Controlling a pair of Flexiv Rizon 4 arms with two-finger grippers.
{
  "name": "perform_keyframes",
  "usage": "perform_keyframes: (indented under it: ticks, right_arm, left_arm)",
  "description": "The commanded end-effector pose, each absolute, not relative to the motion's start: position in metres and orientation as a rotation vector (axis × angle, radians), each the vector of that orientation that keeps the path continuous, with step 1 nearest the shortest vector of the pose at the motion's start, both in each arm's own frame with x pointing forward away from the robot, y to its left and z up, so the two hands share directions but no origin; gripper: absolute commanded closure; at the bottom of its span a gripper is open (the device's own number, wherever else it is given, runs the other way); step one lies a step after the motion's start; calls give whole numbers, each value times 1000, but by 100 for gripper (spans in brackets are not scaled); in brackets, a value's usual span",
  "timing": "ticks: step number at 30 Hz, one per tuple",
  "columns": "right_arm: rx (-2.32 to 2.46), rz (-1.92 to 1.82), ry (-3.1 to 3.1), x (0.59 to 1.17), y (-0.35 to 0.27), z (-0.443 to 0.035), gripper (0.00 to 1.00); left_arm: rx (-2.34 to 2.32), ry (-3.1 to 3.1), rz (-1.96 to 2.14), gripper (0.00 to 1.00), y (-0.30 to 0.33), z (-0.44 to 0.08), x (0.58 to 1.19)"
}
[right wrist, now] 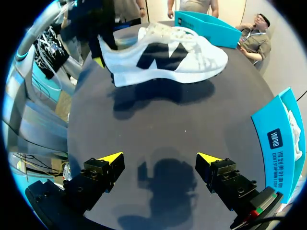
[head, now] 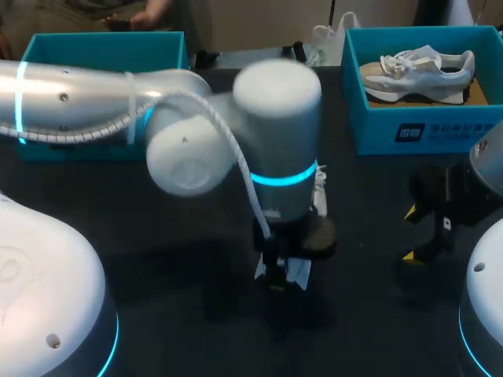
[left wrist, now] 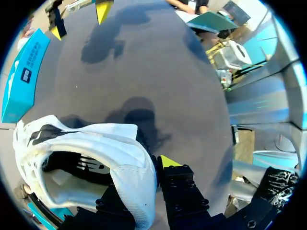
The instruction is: Take the shoe out of the shoebox, open the shoe tongue, remove and reinsert the insole, then place the shoe into the shoebox
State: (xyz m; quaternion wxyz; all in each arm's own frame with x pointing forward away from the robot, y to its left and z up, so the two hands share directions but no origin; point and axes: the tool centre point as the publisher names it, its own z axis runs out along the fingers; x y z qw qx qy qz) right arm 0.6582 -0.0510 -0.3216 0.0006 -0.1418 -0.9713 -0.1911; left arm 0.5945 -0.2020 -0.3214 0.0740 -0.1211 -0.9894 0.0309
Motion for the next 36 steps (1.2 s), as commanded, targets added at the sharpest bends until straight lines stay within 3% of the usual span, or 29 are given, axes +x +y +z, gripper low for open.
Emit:
perform_keyframes:
  ticks: [1,14,33,36]
  right_arm:
    - [-448,-597,-3053,657,-51,-321,0]
    - [-448,-597,-3053,657,-51,-321,0]
    - [-448,-597,-3053,657,-51,-321,0]
    - [-448,-597,-3053,657,-51,-321,0]
  left_arm:
    - [-350,-2946,137,100,-165,-269,615]
    - [-232,-2935,102,100,-122,-196,657]
    - [-232,-2935,102,100,-122,-196,657]
    - [-210,-2987,133,100,-110,-176,674]
